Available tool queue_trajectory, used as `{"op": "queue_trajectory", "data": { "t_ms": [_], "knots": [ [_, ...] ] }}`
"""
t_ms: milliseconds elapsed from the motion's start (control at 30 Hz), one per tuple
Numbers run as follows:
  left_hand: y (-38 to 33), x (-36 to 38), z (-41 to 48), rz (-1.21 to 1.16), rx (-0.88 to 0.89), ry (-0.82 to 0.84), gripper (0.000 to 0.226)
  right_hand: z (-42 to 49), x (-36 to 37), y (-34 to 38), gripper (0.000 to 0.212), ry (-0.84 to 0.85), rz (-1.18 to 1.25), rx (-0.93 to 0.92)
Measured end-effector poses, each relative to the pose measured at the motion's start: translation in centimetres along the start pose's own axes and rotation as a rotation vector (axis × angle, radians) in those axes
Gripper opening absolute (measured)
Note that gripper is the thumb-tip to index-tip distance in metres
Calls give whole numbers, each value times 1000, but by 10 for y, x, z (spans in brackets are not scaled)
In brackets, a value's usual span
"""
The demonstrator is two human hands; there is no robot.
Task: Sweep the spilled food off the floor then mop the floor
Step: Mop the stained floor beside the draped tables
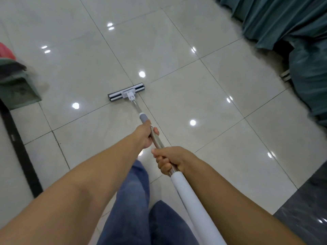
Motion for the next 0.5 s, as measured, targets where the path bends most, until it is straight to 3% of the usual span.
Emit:
{"op": "queue_trajectory", "data": {
  "t_ms": [300,500],
  "knots": [
    [-194,-27,85,23,9,14,36,65,115,161,24,-41,71,-16],
    [-312,-35,135,2,-18,6,31,97,180,267,25,-27,98,15]
  ]
}}
Point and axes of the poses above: each hand's wrist, its own z-axis towards the middle knuckle, its own x-axis out of the palm, y = z × x, the point moved 1 cm from there along z, towards the middle knuckle, and after that the axes turned 15 degrees about z, right-handed, at the moved point
